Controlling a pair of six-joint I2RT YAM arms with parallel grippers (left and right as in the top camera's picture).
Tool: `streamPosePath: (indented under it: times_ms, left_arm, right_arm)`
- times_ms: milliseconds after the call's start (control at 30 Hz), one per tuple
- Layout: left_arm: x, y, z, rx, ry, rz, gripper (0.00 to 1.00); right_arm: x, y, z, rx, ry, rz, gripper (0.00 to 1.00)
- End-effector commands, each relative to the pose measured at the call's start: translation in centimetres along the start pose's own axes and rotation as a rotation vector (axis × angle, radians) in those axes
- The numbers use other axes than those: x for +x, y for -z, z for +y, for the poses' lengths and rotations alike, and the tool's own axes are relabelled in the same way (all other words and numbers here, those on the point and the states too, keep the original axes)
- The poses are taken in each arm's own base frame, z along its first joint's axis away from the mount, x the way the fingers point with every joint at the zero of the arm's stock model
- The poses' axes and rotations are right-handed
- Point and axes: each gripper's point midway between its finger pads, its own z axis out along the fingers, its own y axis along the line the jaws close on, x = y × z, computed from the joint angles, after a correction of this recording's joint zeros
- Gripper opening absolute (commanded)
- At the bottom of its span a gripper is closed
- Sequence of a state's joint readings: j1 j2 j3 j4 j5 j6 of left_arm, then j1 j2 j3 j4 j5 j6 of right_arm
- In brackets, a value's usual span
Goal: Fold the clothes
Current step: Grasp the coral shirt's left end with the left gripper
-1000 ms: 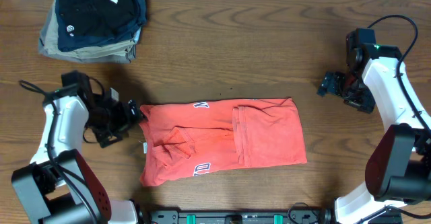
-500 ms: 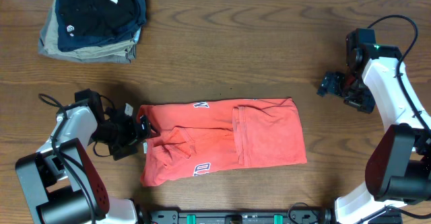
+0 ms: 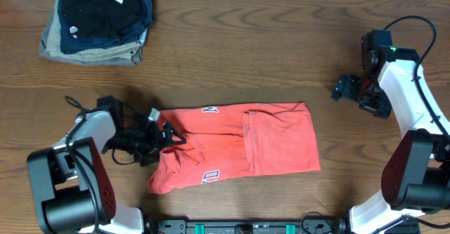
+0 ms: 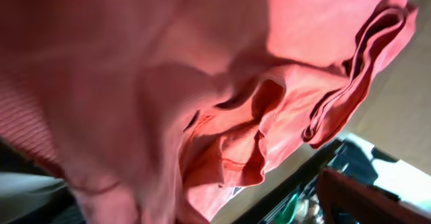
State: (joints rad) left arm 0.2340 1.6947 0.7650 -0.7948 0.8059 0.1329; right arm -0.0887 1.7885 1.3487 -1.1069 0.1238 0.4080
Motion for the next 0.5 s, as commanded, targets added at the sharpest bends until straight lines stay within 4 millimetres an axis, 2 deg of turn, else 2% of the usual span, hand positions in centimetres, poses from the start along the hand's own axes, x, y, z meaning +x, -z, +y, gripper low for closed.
streamPosePath:
  times_ms: [0, 67, 200, 233, 267, 300, 467]
  left_arm:
    - [1.6, -1.8, 2.5, -0.118, -0.002, 0.075, 0.85]
    - [1.4, -1.8, 3.3, -0.176, 0.022, 0.072, 0.74]
    - [1.2, -1.5, 4.7, -0.264, 0.063, 0.060, 0.38]
    - [1.2, -1.5, 5.0, -0.282, 0.071, 0.056, 0.25]
    - [1.1, -1.4, 5.2, -0.296, 0.077, 0.053, 0.19]
    - [1.1, -1.3, 5.4, -0.306, 0.079, 0.052, 0.06]
    - [0.4, 0.0, 6.6, -0.419, 0.159, 0.024, 0.06]
  right_arm:
    - [0.0, -0.1, -0.2, 0.002, 0.007, 0.005, 0.99]
    - [0.0, -0.1, -0.2, 0.002, 0.007, 0.005, 0.99]
    - [0.0, -0.1, -0.2, 0.001, 0.007, 0.005, 0.99]
    - [0.0, -0.1, -0.2, 0.002, 0.007, 0.005, 0.99]
    - [0.0, -0.1, -0.2, 0.002, 0.007, 0.005, 0.99]
    - [0.0, -0.1, -0.2, 0.002, 0.007, 0.005, 0.99]
    - [0.0, -0.1, -0.2, 0.002, 0.007, 0.005, 0.99]
